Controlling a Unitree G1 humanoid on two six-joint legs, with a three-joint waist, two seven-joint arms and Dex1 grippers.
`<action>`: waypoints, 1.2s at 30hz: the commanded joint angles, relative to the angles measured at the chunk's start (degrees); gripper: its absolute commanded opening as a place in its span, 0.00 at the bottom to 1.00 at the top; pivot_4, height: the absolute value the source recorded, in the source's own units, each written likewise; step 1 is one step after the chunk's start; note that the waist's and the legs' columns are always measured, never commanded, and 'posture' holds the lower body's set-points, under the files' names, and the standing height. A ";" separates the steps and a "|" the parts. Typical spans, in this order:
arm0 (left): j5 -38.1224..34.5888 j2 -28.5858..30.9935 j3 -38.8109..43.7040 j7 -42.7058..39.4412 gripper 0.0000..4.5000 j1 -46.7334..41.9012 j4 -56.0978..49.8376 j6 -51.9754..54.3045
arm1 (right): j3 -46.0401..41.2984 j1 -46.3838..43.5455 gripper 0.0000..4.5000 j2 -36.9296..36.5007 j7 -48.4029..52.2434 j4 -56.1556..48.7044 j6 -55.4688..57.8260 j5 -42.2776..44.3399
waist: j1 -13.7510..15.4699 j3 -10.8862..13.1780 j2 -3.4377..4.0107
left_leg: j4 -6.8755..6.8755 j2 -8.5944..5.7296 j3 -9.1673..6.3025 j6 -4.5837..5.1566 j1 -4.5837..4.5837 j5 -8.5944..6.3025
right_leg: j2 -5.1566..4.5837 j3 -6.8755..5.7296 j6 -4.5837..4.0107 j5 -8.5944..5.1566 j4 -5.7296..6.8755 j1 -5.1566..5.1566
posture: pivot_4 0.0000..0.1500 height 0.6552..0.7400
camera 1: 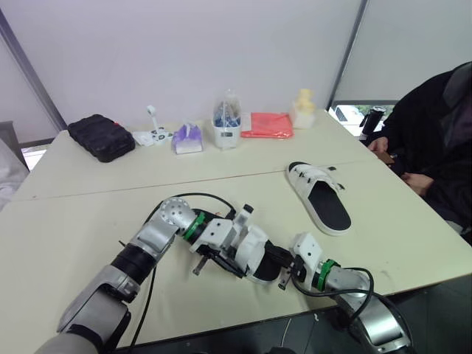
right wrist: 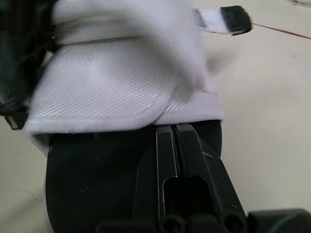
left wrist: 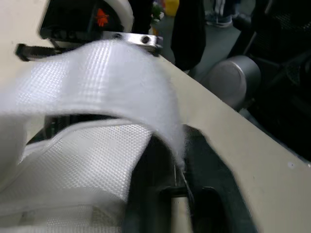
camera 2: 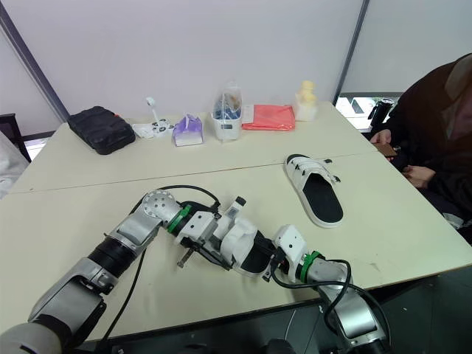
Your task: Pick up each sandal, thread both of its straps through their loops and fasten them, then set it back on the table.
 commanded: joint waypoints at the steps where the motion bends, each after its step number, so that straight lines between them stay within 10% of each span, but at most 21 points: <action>1: -1.45 1.21 3.92 3.70 0.41 -0.75 -4.16 8.50 | 4.20 2.74 0.00 -0.27 1.38 5.65 2.51 -1.81 | -0.03 0.01 0.00 | 0.00 0.00 0.00 0.00 0.00 0.00 | 0.00 0.00 0.00 0.00 0.01 0.00 | 1.00 1.00; 12: -11.61 18.67 12.82 10.29 0.41 16.10 -34.95 35.90 | 3.10 -2.33 0.00 -1.59 3.83 12.76 -2.12 -2.23 | -0.29 0.09 0.06 | 0.06 0.09 0.06 0.00 0.01 -0.01 | -0.06 0.07 -0.02 0.01 0.13 -0.06 | 1.00 1.00; 22: -2.73 6.71 7.67 22.78 0.41 19.36 -24.40 25.24 | 3.27 -5.68 0.00 -2.04 5.68 15.91 -3.77 -2.71 | -0.14 0.06 -0.02 | 0.38 0.15 0.07 -0.01 0.10 -0.01 | -0.04 0.07 -0.45 0.08 0.13 0.13 | 1.00 1.00; 36: -3.40 6.18 9.22 21.40 0.41 16.94 -20.28 23.48 | 3.39 -4.88 0.00 -1.67 4.90 15.15 -3.65 -2.76 | -0.01 0.07 0.01 | 0.36 0.19 0.08 -0.02 0.00 0.00 | -0.02 0.04 -0.31 0.20 0.13 0.02 | 1.00 1.00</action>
